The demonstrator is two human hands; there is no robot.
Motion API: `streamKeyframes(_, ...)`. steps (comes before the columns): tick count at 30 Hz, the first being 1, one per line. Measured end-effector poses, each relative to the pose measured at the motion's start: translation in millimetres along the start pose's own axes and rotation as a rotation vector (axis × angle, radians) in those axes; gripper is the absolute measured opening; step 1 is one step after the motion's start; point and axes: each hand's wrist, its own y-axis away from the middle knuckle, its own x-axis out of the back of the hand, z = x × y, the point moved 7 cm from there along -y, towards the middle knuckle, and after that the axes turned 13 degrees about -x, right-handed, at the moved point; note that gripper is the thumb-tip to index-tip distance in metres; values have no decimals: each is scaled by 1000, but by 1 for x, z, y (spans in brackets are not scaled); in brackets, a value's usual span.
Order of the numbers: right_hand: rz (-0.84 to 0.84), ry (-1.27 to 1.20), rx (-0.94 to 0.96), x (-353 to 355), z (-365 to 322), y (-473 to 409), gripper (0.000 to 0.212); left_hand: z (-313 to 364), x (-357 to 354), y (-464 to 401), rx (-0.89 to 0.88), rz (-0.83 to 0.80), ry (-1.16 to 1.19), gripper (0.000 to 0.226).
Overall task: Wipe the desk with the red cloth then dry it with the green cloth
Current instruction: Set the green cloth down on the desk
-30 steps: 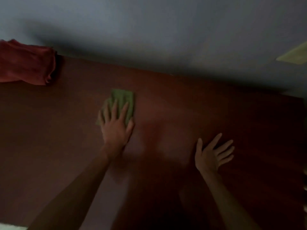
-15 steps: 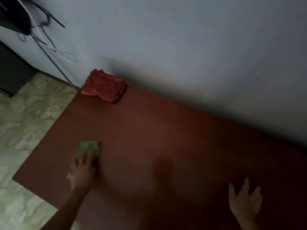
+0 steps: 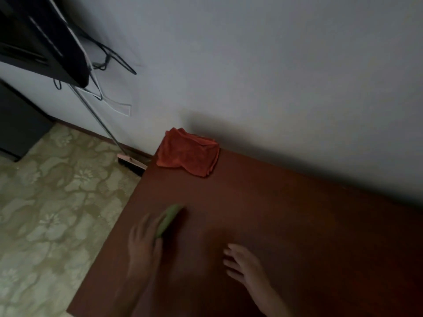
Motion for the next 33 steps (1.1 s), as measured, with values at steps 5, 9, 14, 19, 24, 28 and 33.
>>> streamKeyframes(5, -321, -197, -195, -120, -44, -22, 54, 25, -5, -53, -493, -339, -86, 47)
streamKeyframes(9, -248, -126, -28, -137, -82, -34, 35, 19, 1, -56, -661, -423, -87, 55)
streamKeyframes(14, -114, -57, 97, -127, -98, -55, 32, -25, 21, -76, 55, -273, 722, 93)
streamKeyframes(19, -294, 71, 30, -152, -105, -61, 35, -47, -20, -81, 735, -306, 1364, 91)
streamKeyframes(24, -140, 336, 140, -148, -112, -72, 48, -55, -23, -90, 678, -335, 1179, 57)
streamKeyframes(28, 55, 516, 290, -154, -118, -83, 54, -74, -10, -108, 467, -181, 954, 61)
streamKeyframes(33, 291, 690, 478, -169, -128, -93, 73, -103, -11, -134, 212, -139, 667, 63)
